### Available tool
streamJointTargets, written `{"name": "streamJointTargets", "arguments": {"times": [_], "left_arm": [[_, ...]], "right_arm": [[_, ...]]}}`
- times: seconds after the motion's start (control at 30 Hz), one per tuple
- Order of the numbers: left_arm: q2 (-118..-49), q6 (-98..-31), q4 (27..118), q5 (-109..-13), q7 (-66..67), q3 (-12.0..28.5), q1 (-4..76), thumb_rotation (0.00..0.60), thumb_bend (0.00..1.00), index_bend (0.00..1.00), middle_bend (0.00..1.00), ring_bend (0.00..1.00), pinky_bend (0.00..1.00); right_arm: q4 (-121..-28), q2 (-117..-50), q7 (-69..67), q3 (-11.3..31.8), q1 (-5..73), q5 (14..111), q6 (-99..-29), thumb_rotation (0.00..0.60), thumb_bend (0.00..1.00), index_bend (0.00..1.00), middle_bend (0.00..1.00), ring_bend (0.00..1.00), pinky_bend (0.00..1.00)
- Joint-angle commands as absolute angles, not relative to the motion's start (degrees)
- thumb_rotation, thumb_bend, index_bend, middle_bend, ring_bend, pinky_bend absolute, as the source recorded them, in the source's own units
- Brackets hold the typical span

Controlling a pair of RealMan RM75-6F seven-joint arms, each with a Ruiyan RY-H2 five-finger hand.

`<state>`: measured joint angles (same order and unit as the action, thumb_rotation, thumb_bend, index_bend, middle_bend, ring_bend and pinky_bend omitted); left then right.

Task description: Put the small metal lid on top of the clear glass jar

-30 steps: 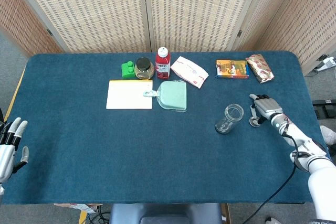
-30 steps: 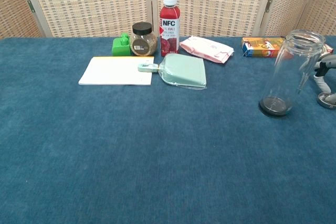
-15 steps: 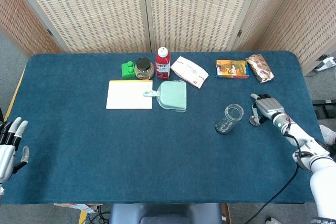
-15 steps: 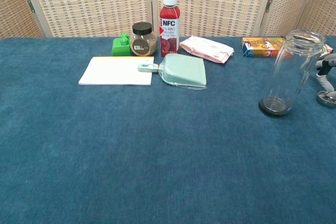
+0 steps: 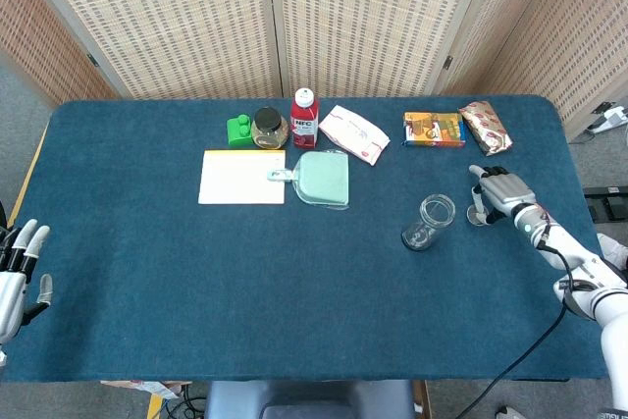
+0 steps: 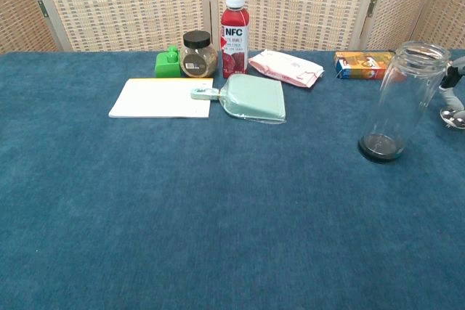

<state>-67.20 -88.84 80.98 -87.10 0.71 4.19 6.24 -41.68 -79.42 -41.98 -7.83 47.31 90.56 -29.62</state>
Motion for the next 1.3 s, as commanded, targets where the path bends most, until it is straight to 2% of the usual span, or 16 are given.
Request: {"name": "streamJointTargets", "arguments": {"times": [0.03, 0.37, 0.57, 0.83, 1.3], "left_arm": [[-67.3, -88.8, 81.0, -87.0, 1.1, 4.2, 6.2, 0.6, 0.54, 0.0, 0.02, 0.0, 0.0], [-67.7, -88.1, 81.0, -86.5, 2.2, 4.3, 6.5, 0.6, 0.54, 0.0, 0.02, 0.0, 0.0], [-67.7, -88.0, 81.0, -86.3, 2.2, 4.3, 6.5, 0.6, 0.54, 0.0, 0.02, 0.0, 0.0], [-67.5, -88.1, 81.1, -86.2, 1.7, 4.4, 6.4, 0.6, 0.54, 0.0, 0.02, 0.0, 0.0], [-66.7, -89.8, 82.3, -86.8, 1.4, 4.4, 5.7, 0.6, 0.54, 0.0, 0.02, 0.0, 0.0]], "right_arm": [[-48.6, -73.8, -38.6, -5.7, 47.8, 88.5, -31.2, 0.6, 0.39, 0.66, 0.01, 0.0, 0.0], [-69.5, -58.9, -26.1, -0.1, 48.4, 81.1, -32.5, 0.6, 0.38, 0.66, 0.01, 0.0, 0.0], [-79.7, -52.3, -19.6, 3.0, 48.9, 75.5, -32.6, 0.6, 0.38, 0.66, 0.01, 0.0, 0.0], [-88.1, -47.9, -13.6, 5.8, 49.7, 70.5, -32.6, 0.6, 0.38, 0.66, 0.01, 0.0, 0.0], [-95.8, -45.3, -6.7, 7.9, 50.8, 65.3, -31.9, 0.6, 0.37, 0.66, 0.01, 0.0, 0.0]]}}
